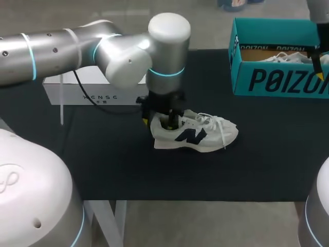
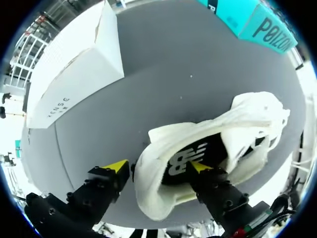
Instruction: Take the shoe out of the shoebox, open the shoe tongue, remove and reinsert the insole, then place the shoe into the shoebox
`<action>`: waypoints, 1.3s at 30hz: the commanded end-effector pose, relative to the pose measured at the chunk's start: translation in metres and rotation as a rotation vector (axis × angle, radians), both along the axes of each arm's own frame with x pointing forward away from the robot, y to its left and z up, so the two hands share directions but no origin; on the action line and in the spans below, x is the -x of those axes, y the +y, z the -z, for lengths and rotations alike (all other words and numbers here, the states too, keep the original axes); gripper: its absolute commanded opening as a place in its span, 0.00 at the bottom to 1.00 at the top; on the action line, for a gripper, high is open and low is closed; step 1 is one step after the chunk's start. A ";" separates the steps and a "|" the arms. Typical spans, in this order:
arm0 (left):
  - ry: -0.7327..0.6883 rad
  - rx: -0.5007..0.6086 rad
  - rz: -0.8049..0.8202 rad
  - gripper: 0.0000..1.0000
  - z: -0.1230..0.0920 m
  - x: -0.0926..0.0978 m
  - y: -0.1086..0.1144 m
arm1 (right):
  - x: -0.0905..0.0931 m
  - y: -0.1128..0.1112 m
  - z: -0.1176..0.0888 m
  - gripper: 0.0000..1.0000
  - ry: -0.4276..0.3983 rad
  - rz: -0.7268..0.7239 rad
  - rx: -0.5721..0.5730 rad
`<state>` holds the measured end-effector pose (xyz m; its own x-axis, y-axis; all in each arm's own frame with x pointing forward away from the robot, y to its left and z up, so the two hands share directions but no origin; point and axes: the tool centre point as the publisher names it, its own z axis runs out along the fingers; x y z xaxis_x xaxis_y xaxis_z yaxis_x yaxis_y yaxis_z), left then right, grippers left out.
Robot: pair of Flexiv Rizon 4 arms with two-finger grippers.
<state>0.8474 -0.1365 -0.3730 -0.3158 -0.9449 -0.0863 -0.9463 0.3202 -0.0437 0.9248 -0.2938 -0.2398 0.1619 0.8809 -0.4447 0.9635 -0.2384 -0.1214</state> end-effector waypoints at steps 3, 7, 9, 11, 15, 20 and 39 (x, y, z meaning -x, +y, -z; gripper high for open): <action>-0.056 0.244 0.210 1.00 -0.035 0.002 0.043 | -0.003 0.000 0.002 1.00 0.009 0.007 0.001; -0.003 0.392 0.549 1.00 -0.047 -0.004 0.050 | -0.004 -0.001 0.001 1.00 0.007 0.015 0.001; 0.040 0.360 0.783 1.00 -0.049 -0.003 0.049 | -0.004 -0.002 0.001 1.00 0.006 0.020 0.000; 0.097 0.388 1.034 1.00 -0.050 0.001 0.048 | -0.004 -0.003 0.002 1.00 0.005 0.024 -0.001; 0.116 0.458 1.369 1.00 -0.053 -0.001 0.047 | -0.004 -0.006 0.004 1.00 0.006 0.036 -0.007; 0.106 0.436 1.400 1.00 -0.053 -0.003 0.048 | -0.004 -0.010 0.005 1.00 0.006 0.062 -0.008; -0.621 0.947 1.676 1.00 -0.058 0.008 0.065 | -0.021 -0.025 0.008 1.00 0.033 0.173 0.005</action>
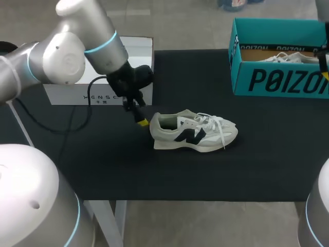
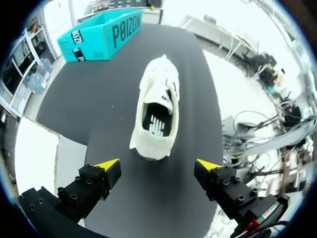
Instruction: Take the shoe out of the shoebox, open the shoe tongue, remove and reinsert the insole, then place the shoe into the shoebox
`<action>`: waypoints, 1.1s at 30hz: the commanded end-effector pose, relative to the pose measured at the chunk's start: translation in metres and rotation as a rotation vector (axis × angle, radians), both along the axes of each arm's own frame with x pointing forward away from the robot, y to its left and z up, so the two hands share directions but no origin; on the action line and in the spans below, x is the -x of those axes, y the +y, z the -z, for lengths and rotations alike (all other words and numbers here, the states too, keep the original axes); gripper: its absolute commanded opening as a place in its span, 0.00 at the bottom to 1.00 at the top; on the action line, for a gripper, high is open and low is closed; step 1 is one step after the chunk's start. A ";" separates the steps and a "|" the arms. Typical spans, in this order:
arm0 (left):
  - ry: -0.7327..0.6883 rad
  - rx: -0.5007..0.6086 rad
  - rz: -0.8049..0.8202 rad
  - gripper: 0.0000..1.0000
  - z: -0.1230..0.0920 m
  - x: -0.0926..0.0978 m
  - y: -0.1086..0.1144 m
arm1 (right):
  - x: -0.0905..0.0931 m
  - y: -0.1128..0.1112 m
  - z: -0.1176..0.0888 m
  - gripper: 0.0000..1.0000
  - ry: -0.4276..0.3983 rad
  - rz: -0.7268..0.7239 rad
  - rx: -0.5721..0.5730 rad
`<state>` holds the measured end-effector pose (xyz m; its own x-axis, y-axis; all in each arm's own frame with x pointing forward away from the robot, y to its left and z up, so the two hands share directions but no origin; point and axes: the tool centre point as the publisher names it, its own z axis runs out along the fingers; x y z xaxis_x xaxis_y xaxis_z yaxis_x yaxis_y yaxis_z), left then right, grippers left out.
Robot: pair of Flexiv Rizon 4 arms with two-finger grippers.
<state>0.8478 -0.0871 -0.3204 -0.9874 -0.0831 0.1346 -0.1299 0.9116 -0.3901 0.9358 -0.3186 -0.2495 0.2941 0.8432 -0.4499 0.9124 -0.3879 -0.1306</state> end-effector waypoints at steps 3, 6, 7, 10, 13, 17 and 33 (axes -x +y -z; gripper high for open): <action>-0.276 0.784 0.581 1.00 -0.012 0.006 0.020 | -0.014 -0.001 0.000 1.00 0.031 0.025 0.005; -0.256 0.809 0.633 1.00 -0.011 0.001 0.024 | -0.017 -0.001 0.002 1.00 0.037 0.031 0.005; -0.247 0.798 0.633 1.00 -0.010 0.000 0.024 | -0.018 0.000 0.002 1.00 0.039 0.033 0.004; -0.231 0.804 0.679 1.00 -0.010 -0.001 0.020 | -0.024 0.002 0.004 1.00 0.043 0.035 0.002; -0.233 0.812 0.681 1.00 -0.010 -0.001 0.015 | -0.029 0.005 0.003 1.00 0.044 0.035 0.001; -0.259 0.834 0.621 1.00 -0.005 0.007 0.005 | -0.036 0.008 0.005 1.00 0.049 0.034 0.001; -0.338 0.744 0.117 1.00 0.007 0.034 0.014 | -0.066 0.024 0.001 1.00 0.065 -0.030 0.011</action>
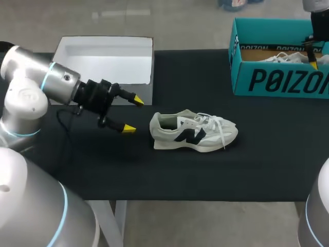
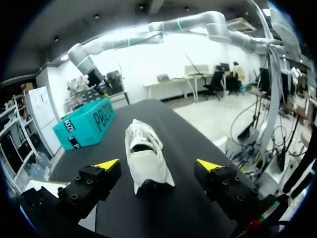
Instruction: Take the shoe out of the shoebox, open the shoe tongue, remove and reinsert the insole, then place the shoe into the shoebox
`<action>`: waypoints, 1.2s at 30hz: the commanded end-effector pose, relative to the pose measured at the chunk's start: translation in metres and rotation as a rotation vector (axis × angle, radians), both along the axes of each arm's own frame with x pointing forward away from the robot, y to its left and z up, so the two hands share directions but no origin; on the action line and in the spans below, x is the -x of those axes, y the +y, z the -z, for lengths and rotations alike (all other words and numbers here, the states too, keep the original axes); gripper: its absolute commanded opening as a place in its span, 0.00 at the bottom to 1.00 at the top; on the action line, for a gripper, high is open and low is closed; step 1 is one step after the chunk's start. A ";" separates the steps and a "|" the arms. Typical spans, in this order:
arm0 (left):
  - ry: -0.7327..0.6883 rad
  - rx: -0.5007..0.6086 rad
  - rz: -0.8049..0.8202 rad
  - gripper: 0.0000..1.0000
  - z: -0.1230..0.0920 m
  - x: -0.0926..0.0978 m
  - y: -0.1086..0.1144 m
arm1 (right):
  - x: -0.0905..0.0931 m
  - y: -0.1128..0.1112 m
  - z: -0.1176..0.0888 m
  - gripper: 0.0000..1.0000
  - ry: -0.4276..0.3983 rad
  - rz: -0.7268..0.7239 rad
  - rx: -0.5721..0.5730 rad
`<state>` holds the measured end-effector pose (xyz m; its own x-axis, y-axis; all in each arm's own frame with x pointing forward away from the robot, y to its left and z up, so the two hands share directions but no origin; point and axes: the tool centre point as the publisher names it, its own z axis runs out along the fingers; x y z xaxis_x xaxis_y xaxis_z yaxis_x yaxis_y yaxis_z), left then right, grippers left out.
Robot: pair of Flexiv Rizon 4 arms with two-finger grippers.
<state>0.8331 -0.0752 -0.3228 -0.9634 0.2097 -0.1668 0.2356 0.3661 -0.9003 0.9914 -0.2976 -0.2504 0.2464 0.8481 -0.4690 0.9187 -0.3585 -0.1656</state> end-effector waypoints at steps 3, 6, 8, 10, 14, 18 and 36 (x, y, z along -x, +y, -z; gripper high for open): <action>-0.001 0.005 -0.229 1.00 0.008 0.018 0.001 | -0.012 0.003 0.000 1.00 0.023 -0.004 0.001; 0.009 -0.033 -0.267 1.00 0.009 0.018 -0.003 | -0.011 0.003 0.000 1.00 0.023 -0.009 -0.001; 0.017 -0.043 -0.278 1.00 0.010 0.016 -0.006 | -0.010 0.001 0.002 1.00 0.025 -0.008 -0.003; 0.025 -0.037 -0.275 1.00 0.013 0.013 -0.009 | -0.009 0.000 0.004 1.00 0.028 -0.003 -0.004; 0.042 -0.063 -0.256 1.00 0.026 0.003 -0.016 | -0.005 -0.002 0.006 1.00 0.035 0.010 -0.007; 0.067 -0.092 -0.259 1.00 0.039 -0.008 -0.023 | -0.001 -0.003 0.007 1.00 0.042 0.014 -0.008; 0.150 -0.118 -0.294 1.00 0.074 -0.027 -0.046 | 0.001 -0.006 0.009 1.00 0.051 0.042 -0.005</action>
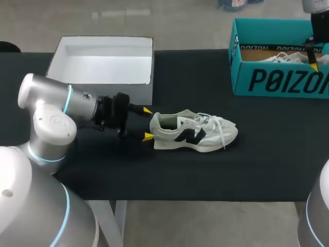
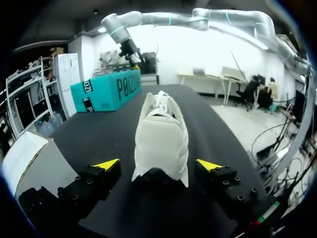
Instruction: Take the shoe out of the shoebox, open the shoe tongue, remove and reinsert the insole, then place the shoe into the shoebox
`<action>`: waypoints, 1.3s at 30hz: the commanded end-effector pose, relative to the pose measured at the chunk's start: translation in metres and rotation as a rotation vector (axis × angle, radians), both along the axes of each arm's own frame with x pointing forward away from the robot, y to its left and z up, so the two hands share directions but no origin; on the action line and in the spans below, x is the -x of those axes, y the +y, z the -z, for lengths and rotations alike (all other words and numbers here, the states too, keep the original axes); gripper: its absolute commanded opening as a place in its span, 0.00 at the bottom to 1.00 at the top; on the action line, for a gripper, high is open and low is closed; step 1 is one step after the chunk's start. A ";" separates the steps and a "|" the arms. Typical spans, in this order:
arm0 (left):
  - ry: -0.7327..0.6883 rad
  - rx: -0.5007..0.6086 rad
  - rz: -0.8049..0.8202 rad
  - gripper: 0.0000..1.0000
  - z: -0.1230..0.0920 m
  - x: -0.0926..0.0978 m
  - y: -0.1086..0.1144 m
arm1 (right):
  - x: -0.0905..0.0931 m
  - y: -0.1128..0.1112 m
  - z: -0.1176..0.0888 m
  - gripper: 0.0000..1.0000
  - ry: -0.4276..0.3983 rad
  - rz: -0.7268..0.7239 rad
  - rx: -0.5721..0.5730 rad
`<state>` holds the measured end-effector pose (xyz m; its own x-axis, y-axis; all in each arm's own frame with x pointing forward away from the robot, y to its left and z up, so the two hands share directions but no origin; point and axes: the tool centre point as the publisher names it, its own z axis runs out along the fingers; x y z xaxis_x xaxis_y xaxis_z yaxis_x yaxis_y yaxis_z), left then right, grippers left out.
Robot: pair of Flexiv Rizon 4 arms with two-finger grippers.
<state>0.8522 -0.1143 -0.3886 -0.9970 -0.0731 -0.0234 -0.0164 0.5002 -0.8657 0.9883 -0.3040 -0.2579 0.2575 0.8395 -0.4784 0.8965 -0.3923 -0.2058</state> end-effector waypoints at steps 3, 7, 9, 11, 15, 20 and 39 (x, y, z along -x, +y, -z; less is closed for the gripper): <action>0.016 0.000 0.004 1.00 0.010 -0.010 -0.010 | -0.001 0.001 0.003 1.00 0.011 0.007 -0.005; 0.003 -0.014 0.025 1.00 0.010 -0.013 -0.014 | 0.000 0.002 0.002 1.00 0.008 0.012 -0.005; -0.001 -0.016 0.036 1.00 0.009 -0.015 -0.015 | 0.001 0.004 0.002 1.00 0.002 0.020 -0.006; -0.004 -0.015 0.042 1.00 0.010 -0.017 -0.016 | 0.002 0.006 0.001 1.00 -0.003 0.027 -0.007; 0.006 -0.003 0.064 1.00 0.011 -0.020 -0.017 | 0.006 0.007 -0.001 1.00 -0.025 0.053 -0.007; -0.004 -0.029 0.068 1.00 0.010 -0.023 -0.021 | 0.012 0.003 0.000 1.00 -0.053 0.107 -0.033; 0.054 -0.010 0.110 1.00 0.022 -0.016 -0.032 | 0.026 -0.005 0.005 1.00 -0.051 0.147 -0.040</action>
<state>0.8678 -0.1432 -0.4040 -0.9988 0.0379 0.0306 -0.0066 0.5170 -0.8560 0.9620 -0.3096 -0.2623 0.4031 0.8087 -0.4283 0.8394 -0.5132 -0.1788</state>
